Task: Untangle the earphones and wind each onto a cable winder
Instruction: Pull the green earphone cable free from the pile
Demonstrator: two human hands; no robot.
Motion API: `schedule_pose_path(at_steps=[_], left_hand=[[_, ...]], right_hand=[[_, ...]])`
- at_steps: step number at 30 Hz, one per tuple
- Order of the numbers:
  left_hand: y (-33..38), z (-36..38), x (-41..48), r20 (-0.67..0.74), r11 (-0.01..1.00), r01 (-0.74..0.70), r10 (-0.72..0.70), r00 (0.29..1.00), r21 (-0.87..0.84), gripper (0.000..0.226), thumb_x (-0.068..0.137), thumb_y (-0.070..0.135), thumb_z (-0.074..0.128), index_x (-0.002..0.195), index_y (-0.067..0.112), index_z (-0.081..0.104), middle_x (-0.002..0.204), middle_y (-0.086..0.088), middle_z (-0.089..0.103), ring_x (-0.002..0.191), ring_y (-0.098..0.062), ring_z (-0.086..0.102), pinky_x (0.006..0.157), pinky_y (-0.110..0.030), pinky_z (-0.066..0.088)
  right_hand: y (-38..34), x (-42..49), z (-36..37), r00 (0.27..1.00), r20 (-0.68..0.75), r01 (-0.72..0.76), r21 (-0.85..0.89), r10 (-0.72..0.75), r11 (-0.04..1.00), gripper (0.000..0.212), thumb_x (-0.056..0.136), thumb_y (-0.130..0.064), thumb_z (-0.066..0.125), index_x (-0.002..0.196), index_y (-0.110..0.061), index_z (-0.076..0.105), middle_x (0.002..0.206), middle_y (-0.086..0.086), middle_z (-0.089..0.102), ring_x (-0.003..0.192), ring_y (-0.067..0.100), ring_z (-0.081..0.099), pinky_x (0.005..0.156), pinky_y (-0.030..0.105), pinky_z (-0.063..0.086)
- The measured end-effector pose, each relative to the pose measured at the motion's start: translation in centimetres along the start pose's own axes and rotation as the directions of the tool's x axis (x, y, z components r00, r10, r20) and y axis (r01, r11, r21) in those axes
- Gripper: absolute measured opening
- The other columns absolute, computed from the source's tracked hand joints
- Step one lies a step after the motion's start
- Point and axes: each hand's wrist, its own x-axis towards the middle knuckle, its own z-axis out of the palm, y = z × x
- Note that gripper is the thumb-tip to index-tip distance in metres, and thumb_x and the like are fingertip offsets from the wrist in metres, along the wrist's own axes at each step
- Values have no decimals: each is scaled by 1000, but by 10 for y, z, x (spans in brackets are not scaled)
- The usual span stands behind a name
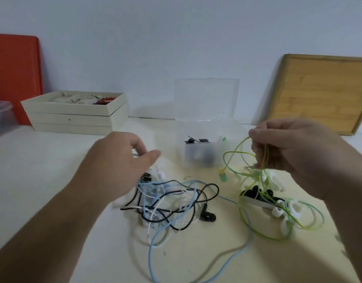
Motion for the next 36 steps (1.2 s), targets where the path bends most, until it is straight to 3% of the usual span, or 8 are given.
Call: schedule_pose_path(at_steps=[6,11,14,18,23,28,31,36], left_hand=[[-2,8,0,-176,946,-176,229,957,274,42,80,55,70,115,34,68,120,-3,55,116,-29,49,98,-47,38],[27,23,-27,409,855,-491,513,754,-167,68,61,88,53,123,60,53,139,42,38,130,21,30,111,-15,27],[20,38,-29,564,838,-527,504,654,-137,76,44,96,60,112,66,52,130,44,39,123,17,42,102,-19,39],[3,30,-14,469,852,-521,439,766,54,49,49,72,66,90,47,57,103,28,55,91,2,57,74,-22,47],[-2,20,-6,292,895,-436,394,872,96,43,52,75,57,79,42,60,96,26,59,86,3,59,75,-33,50],[38,20,-16,10,883,-468,469,883,-45,31,73,62,73,74,34,59,107,23,61,81,1,60,74,-9,39],[69,28,-28,132,821,-563,570,811,-91,9,80,39,67,73,34,63,90,17,65,69,12,58,66,-2,36],[97,61,-32,416,779,-625,585,696,-50,15,88,45,56,85,36,67,86,21,59,87,0,58,81,-26,47]], right_hand=[[1,1,-13,995,68,-69,-19,70,997,24,92,-20,64,71,-10,64,50,-3,28,41,12,23,37,21,28],[-4,3,-22,989,0,-143,187,145,972,20,92,-22,64,75,-12,63,46,-7,36,38,10,40,39,20,40],[-8,4,-30,978,15,-197,407,209,892,20,94,-25,60,78,-12,61,45,-9,32,35,5,35,38,16,37],[-8,7,-41,977,-4,-182,523,215,833,21,95,-25,58,80,-11,63,48,-10,29,35,3,30,38,15,34],[-4,12,-45,970,-34,-201,455,242,868,22,96,-20,56,80,-9,66,50,-8,26,36,4,21,36,15,23],[3,16,-50,963,17,-249,423,267,871,22,98,-17,53,84,-9,69,52,-8,24,37,5,16,36,17,12],[3,15,-53,961,59,-269,405,269,874,22,99,-20,53,85,-13,69,50,-8,25,38,6,14,38,17,13],[3,16,-58,959,61,-276,436,278,857,23,97,-21,58,79,-12,69,49,-8,25,37,7,16,38,15,16]])
